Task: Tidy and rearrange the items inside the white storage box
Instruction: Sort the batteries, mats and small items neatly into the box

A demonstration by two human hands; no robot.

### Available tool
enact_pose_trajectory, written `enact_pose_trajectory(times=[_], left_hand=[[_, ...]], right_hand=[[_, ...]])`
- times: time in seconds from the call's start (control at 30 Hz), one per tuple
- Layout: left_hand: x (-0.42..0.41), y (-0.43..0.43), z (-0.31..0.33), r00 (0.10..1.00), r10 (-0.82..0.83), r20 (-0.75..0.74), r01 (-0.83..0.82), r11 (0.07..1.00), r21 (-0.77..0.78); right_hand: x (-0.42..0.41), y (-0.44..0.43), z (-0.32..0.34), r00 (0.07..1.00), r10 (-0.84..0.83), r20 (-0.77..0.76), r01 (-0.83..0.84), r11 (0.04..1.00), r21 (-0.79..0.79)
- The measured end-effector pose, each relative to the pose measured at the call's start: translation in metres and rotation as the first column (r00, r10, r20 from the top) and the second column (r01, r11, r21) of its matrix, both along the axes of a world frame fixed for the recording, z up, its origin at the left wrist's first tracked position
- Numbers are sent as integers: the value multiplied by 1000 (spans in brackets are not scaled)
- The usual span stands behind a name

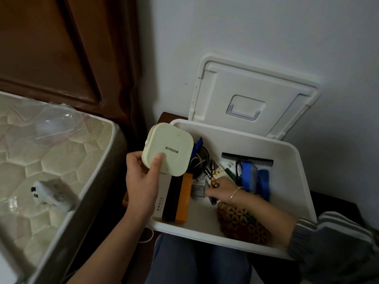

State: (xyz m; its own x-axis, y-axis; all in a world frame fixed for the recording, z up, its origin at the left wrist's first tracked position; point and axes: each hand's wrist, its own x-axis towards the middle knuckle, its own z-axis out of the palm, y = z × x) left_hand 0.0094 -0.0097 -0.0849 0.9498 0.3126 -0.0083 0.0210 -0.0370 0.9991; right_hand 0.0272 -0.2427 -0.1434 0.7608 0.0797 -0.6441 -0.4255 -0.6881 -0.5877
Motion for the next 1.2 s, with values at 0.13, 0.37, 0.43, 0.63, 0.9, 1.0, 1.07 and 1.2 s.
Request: enact_pose_trajectory(times=[0.13, 0.37, 0.43, 0.63, 0.9, 1.0, 1.07, 1.2], left_hand=[[1, 0, -1, 1000, 4, -9, -4, 1000, 0], [0, 0, 2, 1000, 5, -12, -6, 1000, -18], [0, 0, 2, 1000, 6, -11, -6, 1000, -23], [1, 0, -1, 1000, 1, 2, -1, 1000, -12], [0, 0, -1, 1000, 3, 3, -3, 1000, -9], [1, 0, -1, 1000, 3, 4, -3, 1000, -10], [1, 0, -1, 1000, 3, 6, -2, 1000, -18], [1, 1, -2, 1000, -6, 5, 6, 999, -31]], right_hand=[[-3, -24, 14, 887, -199, -417, 445, 607, 659], [0, -40, 16, 820, -167, -547, 572, 229, 788], [0, -38, 15, 811, -191, -553, 585, 235, 776], [-2, -23, 17, 867, -331, -372, 492, 679, 544], [-1, 25, -15, 987, -84, 135, 131, 908, -397], [0, 35, -23, 982, -16, 188, 102, 883, -459], [-1, 42, -28, 979, 18, 204, 82, 879, -470], [-5, 47, -39, 957, 78, 278, 73, 867, -494]])
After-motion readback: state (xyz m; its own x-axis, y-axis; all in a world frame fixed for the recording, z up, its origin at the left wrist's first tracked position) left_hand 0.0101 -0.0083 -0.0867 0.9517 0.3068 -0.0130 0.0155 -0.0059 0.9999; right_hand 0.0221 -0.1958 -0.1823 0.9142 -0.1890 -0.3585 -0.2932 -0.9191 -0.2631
